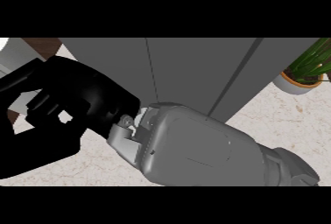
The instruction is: Pick up the wine, place it into the cabinet and close the cabinet
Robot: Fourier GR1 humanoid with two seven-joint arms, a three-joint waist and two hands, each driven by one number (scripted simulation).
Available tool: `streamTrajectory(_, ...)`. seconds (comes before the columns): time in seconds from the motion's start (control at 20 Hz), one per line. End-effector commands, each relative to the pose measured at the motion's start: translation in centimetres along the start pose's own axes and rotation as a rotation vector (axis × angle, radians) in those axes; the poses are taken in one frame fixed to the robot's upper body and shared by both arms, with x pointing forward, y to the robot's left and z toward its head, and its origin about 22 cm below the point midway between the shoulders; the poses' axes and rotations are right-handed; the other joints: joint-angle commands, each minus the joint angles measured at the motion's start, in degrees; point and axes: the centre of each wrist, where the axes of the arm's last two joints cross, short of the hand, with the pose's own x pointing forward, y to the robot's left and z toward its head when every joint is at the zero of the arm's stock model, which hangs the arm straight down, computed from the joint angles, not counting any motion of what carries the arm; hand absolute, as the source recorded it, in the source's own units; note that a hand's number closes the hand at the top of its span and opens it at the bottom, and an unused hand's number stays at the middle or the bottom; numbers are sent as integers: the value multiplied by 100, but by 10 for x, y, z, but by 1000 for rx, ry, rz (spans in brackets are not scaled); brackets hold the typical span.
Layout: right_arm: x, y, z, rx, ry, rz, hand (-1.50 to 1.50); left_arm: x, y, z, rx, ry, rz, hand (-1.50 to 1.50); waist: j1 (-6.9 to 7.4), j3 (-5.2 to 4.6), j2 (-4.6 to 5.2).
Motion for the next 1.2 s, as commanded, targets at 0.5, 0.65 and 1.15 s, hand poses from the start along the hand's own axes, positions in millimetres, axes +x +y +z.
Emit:
streamTrajectory(0.5,-18,-111,-42,-104,0,-93,150,25,22,-11,32,-21,-21,-150,-211,11,-12)
streamTrajectory(0.65,-32,-124,-43,-178,-13,-96,150,23,26,-11,43,-29,-33,-150,-242,5,4)
streamTrajectory(1.15,-70,-181,-3,-292,-40,-105,150,25,13,-14,-10,-6,37,-150,-388,14,48)
